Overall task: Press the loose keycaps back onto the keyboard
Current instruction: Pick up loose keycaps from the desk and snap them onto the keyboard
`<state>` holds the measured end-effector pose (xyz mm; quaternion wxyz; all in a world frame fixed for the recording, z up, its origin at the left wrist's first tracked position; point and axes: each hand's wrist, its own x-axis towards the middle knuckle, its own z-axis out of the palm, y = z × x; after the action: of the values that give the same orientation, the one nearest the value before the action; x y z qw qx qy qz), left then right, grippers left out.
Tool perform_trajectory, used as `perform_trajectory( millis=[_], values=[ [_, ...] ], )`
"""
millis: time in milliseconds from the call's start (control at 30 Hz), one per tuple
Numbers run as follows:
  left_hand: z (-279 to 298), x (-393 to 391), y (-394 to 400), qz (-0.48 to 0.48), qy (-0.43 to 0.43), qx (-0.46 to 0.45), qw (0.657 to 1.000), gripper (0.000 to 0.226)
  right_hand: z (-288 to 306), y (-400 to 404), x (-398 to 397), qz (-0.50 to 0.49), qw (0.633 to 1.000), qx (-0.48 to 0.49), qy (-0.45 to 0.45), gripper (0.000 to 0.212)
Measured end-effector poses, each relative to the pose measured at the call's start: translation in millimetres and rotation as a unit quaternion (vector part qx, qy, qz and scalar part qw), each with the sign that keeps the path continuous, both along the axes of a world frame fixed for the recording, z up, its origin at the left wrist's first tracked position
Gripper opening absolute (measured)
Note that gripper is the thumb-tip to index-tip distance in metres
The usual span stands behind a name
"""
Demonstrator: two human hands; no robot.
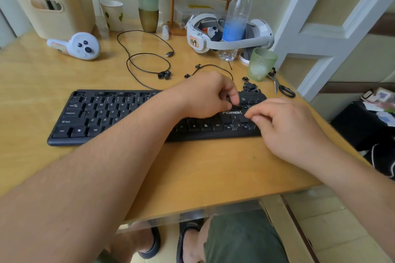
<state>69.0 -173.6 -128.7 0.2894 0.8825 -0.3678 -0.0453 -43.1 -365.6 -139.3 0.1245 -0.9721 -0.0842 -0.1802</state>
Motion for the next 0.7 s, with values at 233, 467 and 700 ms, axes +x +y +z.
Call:
perform_trajectory(
  millis=[233,467,700],
  values=[
    [-3,-1,-1,0.019,-0.015,0.005,1.0,0.032,14,30,11,-0.056,0.991,-0.029,0.117,0.026],
    [-1,-7,-6,0.006,-0.039,0.035,0.999,0.036,49,46,27,-0.073,0.961,-0.138,0.23,0.03],
    [1,-8,-5,0.033,-0.046,0.062,0.996,0.042,60,67,45,-0.095,0.925,-0.186,0.318,0.014]
  ],
)
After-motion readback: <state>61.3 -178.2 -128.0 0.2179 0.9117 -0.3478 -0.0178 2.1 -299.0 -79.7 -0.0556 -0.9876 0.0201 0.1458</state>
